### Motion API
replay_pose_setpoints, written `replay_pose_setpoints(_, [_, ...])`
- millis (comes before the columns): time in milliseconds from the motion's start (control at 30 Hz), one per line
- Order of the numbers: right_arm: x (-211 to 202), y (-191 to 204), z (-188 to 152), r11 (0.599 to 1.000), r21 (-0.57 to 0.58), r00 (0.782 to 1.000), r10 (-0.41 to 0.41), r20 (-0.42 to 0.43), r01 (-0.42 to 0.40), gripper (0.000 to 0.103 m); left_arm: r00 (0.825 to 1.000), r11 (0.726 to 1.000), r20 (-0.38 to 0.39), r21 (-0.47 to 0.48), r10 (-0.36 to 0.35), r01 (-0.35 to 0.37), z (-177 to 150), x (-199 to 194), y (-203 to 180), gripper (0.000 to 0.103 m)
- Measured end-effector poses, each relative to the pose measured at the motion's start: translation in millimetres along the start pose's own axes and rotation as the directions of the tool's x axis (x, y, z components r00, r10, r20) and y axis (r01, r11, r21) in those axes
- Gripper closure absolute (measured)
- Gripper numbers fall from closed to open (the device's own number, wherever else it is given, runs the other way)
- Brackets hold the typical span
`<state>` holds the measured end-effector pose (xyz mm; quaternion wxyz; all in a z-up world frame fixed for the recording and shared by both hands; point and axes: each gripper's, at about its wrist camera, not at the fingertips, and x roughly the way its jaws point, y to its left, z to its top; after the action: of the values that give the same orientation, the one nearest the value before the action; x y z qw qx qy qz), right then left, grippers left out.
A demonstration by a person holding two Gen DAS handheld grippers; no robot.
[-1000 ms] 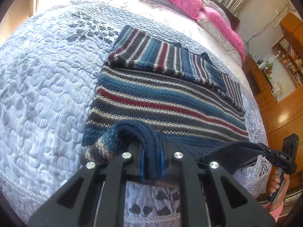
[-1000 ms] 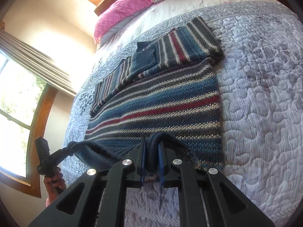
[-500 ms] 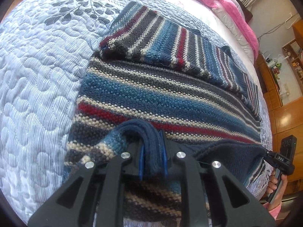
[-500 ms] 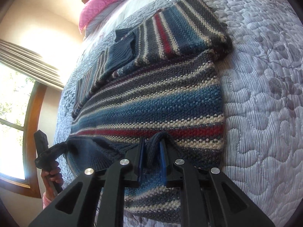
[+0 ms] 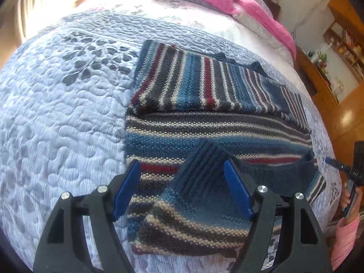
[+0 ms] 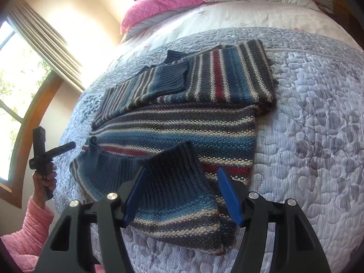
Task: Fold small clothes
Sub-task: 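Carry the hem over the body to the collar with both grippers, then open them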
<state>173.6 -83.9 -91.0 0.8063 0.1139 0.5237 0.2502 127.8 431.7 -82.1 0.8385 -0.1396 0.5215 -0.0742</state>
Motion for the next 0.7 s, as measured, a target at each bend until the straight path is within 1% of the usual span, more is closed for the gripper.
replay_pose_setpoints(100, [11.4,3.3,1.0,1.0,-0.014,1.0,-0.004,-0.019,0.003,0.038,0.998,0.997,-0.057,0.067,-0.038,0.041,6.1,23.0,-4.6,0.028])
replay_pose_setpoints(233, [24.9,2.3,5.0,0.999,-0.029,0.999,-0.022,-0.039,0.021,0.038,0.988,0.987,-0.096,0.101,-0.118,0.128,14.4,42.1,-7.6,0.028])
replay_pose_setpoints(300, [29.3,1.5,6.5,0.999,-0.032,0.999,-0.019,-0.046,0.018,0.038,0.98,0.979,-0.119,0.107,-0.159,0.172,16.5,49.6,-8.6,0.027])
replay_pose_setpoints(400, [35.1,-0.1,8.7,0.999,-0.046,0.998,-0.023,-0.055,0.02,0.038,0.973,0.976,-0.159,0.108,-0.17,0.189,15.8,62.2,-8.6,0.027])
replay_pose_setpoints(500, [41.4,0.7,11.7,0.997,-0.078,0.997,-0.025,-0.067,0.019,0.033,0.962,0.967,-0.173,0.105,-0.211,0.231,12.1,66.8,-12.2,0.027])
replay_pose_setpoints(567, [46.5,3.9,13.4,0.993,-0.117,0.996,-0.029,-0.08,0.02,0.031,0.951,0.955,-0.18,0.109,-0.253,0.275,8.4,65.9,-17.8,0.04])
replay_pose_setpoints(600, [49.6,6.8,14.0,0.989,-0.145,0.996,-0.034,-0.086,0.021,0.03,0.951,0.956,-0.185,0.114,-0.247,0.27,6.2,66.7,-21.6,0.043])
replay_pose_setpoints(667, [56.0,13.2,15.0,0.98,-0.198,0.994,-0.043,-0.097,0.023,0.03,0.961,0.961,-0.185,0.148,-0.205,0.233,2.1,67.7,-27.6,0.06])
replay_pose_setpoints(700, [59.3,15.5,15.8,0.975,-0.22,0.994,-0.049,-0.101,0.026,0.03,0.964,0.963,-0.183,0.158,-0.191,0.221,0.4,67.8,-29.2,0.062])
